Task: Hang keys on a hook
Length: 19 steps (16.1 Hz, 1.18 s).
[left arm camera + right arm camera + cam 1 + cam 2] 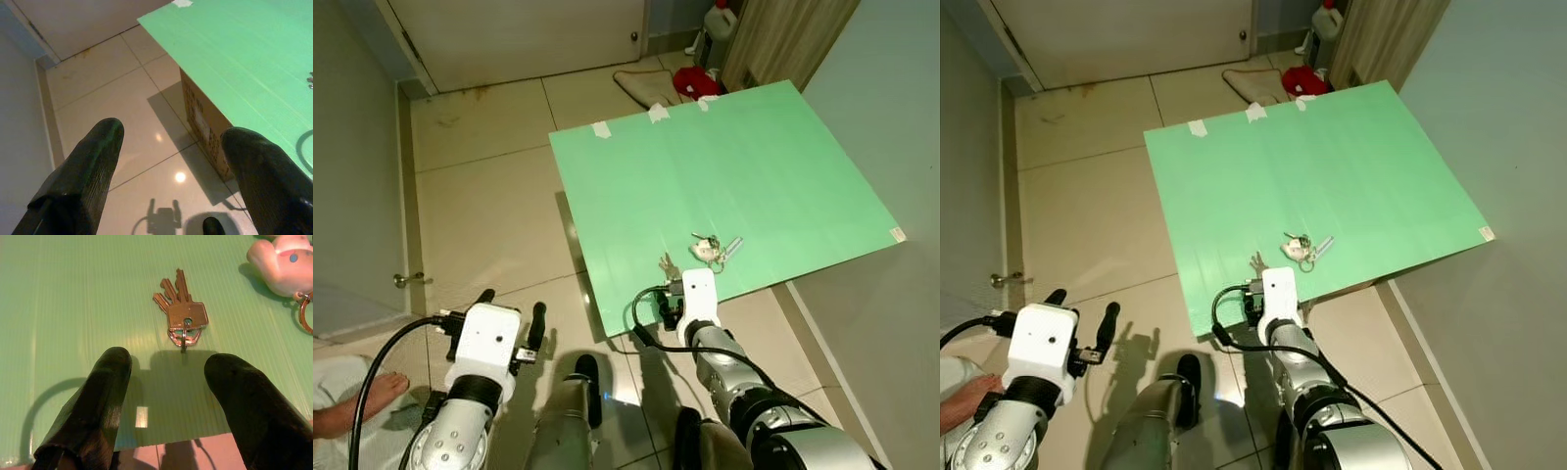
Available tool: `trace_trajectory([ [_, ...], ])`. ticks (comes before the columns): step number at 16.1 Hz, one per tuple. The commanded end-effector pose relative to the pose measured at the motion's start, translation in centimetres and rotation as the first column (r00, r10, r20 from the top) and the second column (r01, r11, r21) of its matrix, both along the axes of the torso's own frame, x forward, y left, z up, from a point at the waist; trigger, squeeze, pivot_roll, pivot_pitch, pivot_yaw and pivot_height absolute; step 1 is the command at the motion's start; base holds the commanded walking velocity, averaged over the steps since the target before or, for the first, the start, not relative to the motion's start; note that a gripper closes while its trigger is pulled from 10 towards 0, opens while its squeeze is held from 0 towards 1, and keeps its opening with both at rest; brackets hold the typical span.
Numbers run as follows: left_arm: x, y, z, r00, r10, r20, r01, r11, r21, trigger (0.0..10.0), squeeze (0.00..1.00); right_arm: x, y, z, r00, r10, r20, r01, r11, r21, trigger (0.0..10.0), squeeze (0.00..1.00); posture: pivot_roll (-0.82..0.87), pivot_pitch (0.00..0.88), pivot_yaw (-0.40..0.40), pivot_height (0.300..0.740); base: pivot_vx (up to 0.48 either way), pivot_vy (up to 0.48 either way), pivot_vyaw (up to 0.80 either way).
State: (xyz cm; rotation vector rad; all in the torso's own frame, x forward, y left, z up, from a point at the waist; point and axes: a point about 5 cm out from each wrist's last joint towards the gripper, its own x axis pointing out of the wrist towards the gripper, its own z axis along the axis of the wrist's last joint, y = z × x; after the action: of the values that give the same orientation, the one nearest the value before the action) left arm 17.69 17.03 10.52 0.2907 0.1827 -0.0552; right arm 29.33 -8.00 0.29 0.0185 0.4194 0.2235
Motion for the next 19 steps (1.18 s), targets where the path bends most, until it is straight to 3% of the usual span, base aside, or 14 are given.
trace_trajectory([
  [1,-0.5,0.3,0.1,1.000,0.019,-0.008,-0.019,1.000,0.016,10.0,0.00,-0.7,0.0,-0.8,0.999,0.004,-0.036,-0.005,1.000,-0.015,10.0,0.00,0.45,0.361,-0.016,0.740,0.000,0.000,0.00],
  [5,-0.8,0.4,0.2,0.999,0.034,-0.010,-0.033,0.999,0.017,10.0,0.00,-0.3,-0.7,-0.6,0.995,-0.087,-0.042,0.087,0.996,0.018,10.0,0.00,0.46,0.369,-0.019,0.740,0.000,0.000,0.00],
  [12,-0.6,0.0,0.1,1.000,0.027,-0.013,-0.027,1.000,0.009,10.0,0.00,0.7,-1.7,0.2,0.989,-0.144,-0.028,0.144,0.989,0.019,10.0,0.00,0.44,0.367,-0.018,0.740,0.000,0.000,0.00],
  [19,-0.5,-0.1,0.0,0.999,0.028,-0.015,-0.028,1.000,0.005,10.0,0.00,0.5,-0.5,0.1,0.995,-0.095,-0.044,0.097,0.995,0.039,10.0,0.00,0.44,0.372,-0.026,0.740,0.000,0.000,0.00],
])
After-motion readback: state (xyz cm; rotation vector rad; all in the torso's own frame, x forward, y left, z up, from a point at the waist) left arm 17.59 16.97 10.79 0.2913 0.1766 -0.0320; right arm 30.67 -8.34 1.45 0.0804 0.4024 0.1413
